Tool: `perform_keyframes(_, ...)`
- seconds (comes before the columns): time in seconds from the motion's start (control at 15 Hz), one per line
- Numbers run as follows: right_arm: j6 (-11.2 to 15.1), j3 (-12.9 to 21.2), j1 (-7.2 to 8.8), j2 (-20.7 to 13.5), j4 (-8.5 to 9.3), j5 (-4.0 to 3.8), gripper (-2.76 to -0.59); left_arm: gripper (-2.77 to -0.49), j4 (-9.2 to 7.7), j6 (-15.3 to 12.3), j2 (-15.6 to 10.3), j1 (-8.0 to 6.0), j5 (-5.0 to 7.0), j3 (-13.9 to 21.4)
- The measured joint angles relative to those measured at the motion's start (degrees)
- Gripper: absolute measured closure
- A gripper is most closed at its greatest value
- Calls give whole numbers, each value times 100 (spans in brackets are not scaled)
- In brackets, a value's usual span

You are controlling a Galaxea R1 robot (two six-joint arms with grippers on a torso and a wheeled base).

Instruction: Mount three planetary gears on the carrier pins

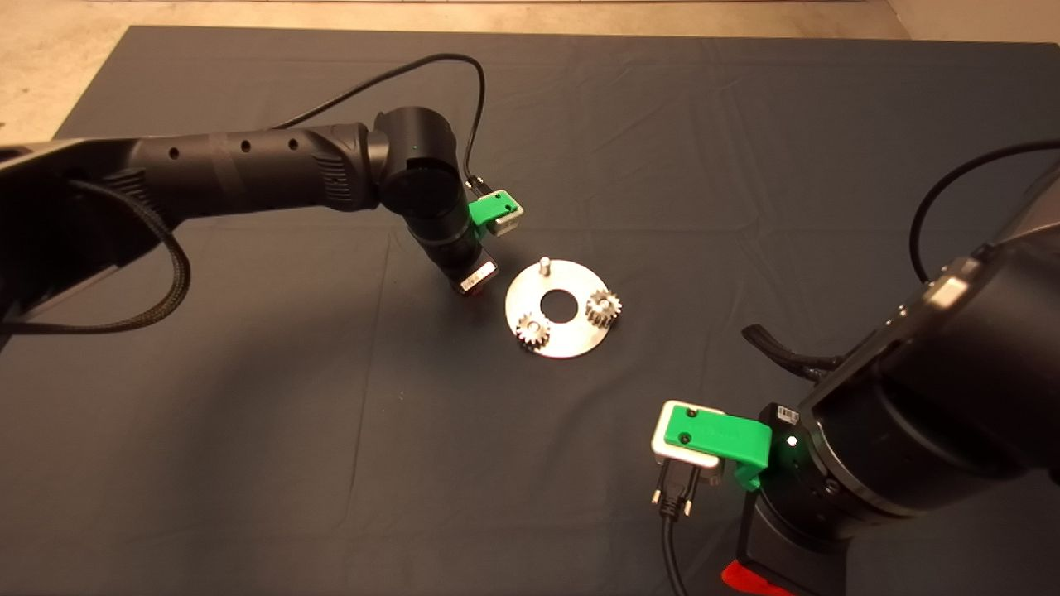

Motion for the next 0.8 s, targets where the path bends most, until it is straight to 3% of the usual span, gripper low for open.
perform_keyframes(0.53, 0, 0, 1, 0, 0, 0, -200, -123, 0, 0, 0, 0, -2, 0)
perform_keyframes(0.8, -1, 0, 0, 0, 0, 0, -200, -106, 9, -1, 0, -2, 7, 0)
